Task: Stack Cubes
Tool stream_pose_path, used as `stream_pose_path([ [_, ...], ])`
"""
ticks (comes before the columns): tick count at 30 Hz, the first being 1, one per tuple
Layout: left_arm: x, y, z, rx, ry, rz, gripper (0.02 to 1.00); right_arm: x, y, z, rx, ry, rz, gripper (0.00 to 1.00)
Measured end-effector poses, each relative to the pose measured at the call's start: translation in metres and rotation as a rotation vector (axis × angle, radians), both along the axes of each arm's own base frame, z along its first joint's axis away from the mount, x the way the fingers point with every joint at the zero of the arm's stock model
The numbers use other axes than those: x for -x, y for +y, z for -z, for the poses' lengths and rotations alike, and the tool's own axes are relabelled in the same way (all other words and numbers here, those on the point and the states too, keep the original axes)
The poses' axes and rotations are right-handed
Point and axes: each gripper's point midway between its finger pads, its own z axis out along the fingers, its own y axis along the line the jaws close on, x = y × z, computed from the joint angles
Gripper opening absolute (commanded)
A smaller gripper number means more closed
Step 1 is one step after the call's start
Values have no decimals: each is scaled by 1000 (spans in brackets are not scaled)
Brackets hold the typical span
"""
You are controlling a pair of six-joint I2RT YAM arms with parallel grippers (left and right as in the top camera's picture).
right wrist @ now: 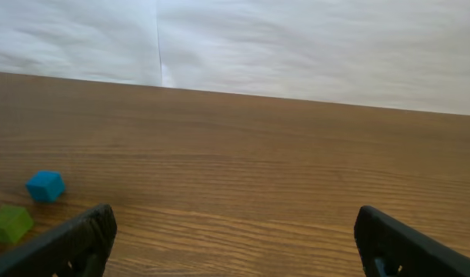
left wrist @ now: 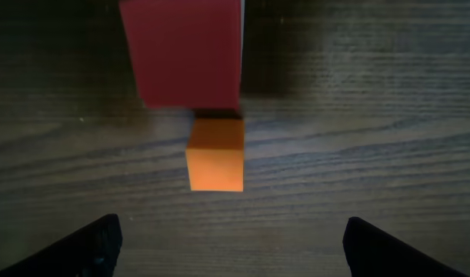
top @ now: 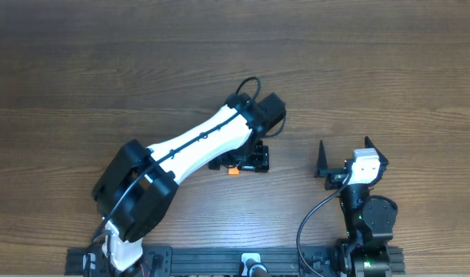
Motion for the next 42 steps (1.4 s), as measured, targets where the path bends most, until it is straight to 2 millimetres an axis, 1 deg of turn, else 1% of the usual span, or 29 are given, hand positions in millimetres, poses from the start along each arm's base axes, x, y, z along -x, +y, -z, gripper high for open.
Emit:
stream_pose_path([
  [5, 10, 2, 18, 40, -7, -35, 921, 0, 0, 0, -1, 0, 0, 993],
  [8, 13, 2, 23, 61, -12, -43, 917, 0, 0, 0, 0, 0, 0, 991],
  [15, 11, 0, 29, 78, -28, -46, 893, 0, 0, 0, -1, 0, 0, 993],
  [22, 11, 6, 36, 58, -44, -43, 888, 0, 0, 0, 0, 0, 0, 993],
  [26, 8, 6, 37, 59, -57, -37, 829, 0, 0, 0, -1, 0, 0, 991],
  [33, 6, 5, 37, 66, -68, -12, 820, 0, 0, 0, 0, 0, 0, 991],
  [35, 6, 5, 37, 67, -68, -5, 783, 0, 0, 0, -1, 0, 0, 991],
  [37, 6, 5, 37, 68, -68, 4, 717, 0, 0, 0, -1, 0, 0, 991],
  [39, 6, 5, 37, 68, -68, 12, 671, 0, 0, 0, -1, 0, 0, 991],
  [42, 6, 5, 38, 69, -68, 18, 658, 0, 0, 0, -1, 0, 0, 991],
])
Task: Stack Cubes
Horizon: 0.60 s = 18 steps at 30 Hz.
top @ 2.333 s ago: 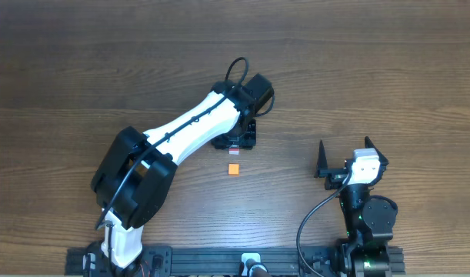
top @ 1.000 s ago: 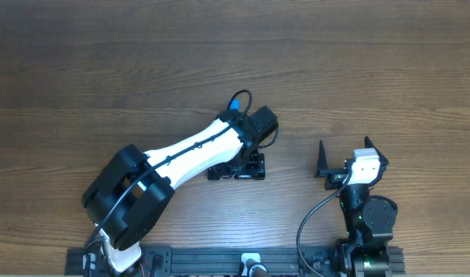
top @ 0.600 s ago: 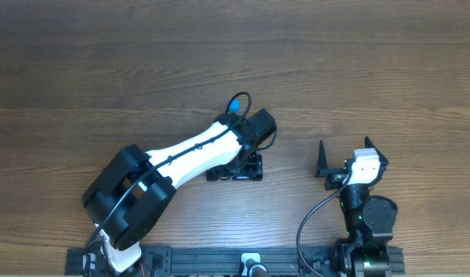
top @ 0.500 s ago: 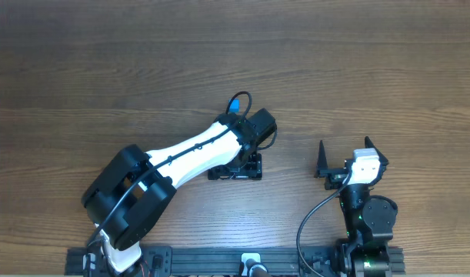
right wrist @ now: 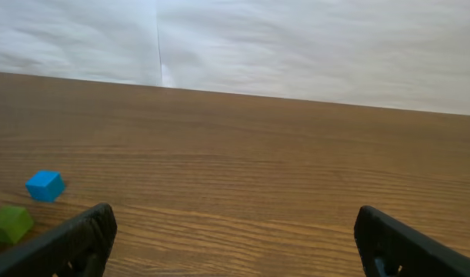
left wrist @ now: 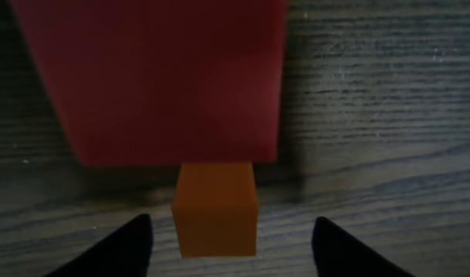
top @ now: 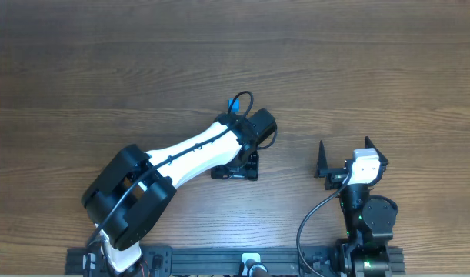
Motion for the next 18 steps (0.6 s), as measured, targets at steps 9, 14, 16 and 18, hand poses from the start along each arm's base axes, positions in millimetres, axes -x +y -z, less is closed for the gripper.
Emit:
stream_pose_path([
  [9, 0, 0, 0, -1, 1, 8, 538, 0, 0, 0, 0, 0, 0, 993],
  [14, 4, 4, 3, -12, 11, 8, 535, 0, 0, 0, 0, 0, 0, 991],
  [16, 4, 4, 4, -12, 11, 7, 529, 0, 0, 0, 0, 0, 0, 991],
  [18, 4, 4, 4, -12, 11, 8, 527, 0, 0, 0, 0, 0, 0, 993],
])
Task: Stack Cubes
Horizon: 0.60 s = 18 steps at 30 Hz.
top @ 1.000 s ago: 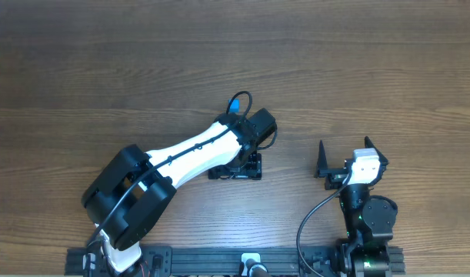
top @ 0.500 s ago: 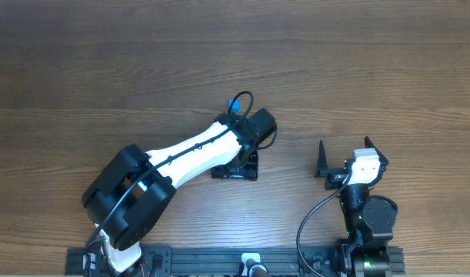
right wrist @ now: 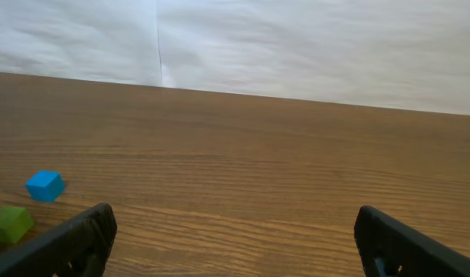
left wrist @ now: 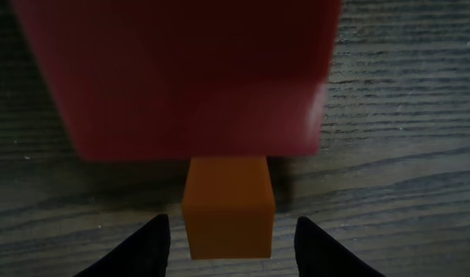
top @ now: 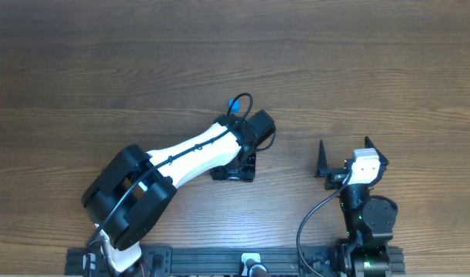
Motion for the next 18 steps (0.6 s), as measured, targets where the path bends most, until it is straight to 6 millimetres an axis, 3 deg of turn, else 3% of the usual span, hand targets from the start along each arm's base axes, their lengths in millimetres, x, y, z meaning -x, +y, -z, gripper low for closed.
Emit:
stream_pose_path([
  [12, -5, 4, 0, -15, -17, -6, 389, 0, 0, 0, 0, 0, 0, 993],
  [18, -6, 6, 0, -24, -28, -5, 272, 0, 0, 0, 0, 0, 0, 991],
])
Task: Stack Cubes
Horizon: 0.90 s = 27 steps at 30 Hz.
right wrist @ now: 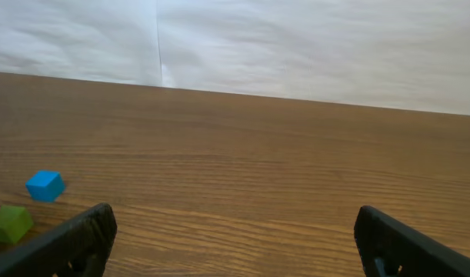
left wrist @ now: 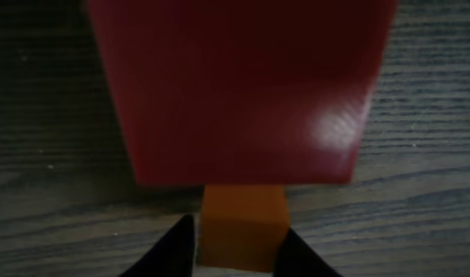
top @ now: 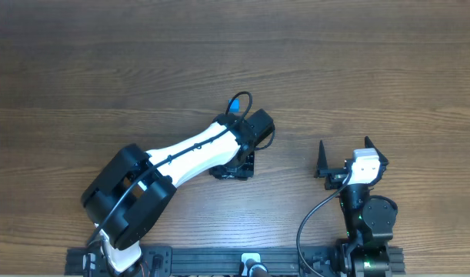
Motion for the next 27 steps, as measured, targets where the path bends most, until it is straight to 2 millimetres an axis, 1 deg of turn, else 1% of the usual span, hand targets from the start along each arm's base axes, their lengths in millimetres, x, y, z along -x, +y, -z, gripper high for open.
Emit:
stream_pose_path([
  [10, -2, 0, -1, -2, -9, 4, 185, 0, 0, 0, 0, 0, 0, 993],
  [14, -2, 0, -1, -2, -9, 4, 112, 0, 0, 0, -1, 0, 0, 991],
  [19, -1, 1, -2, -3, -7, 4, 42, 0, 0, 0, 0, 0, 0, 993],
  [20, 0, 2, -3, -4, -6, 4, 40, 0, 0, 0, 0, 0, 0, 991],
  [24, 1, 3, -19, 5, -15, 4, 38, 0, 0, 0, 0, 0, 0, 991],
  [27, -5, -3, -45, 32, -40, 3, 40, 0, 0, 0, 0, 0, 0, 993],
])
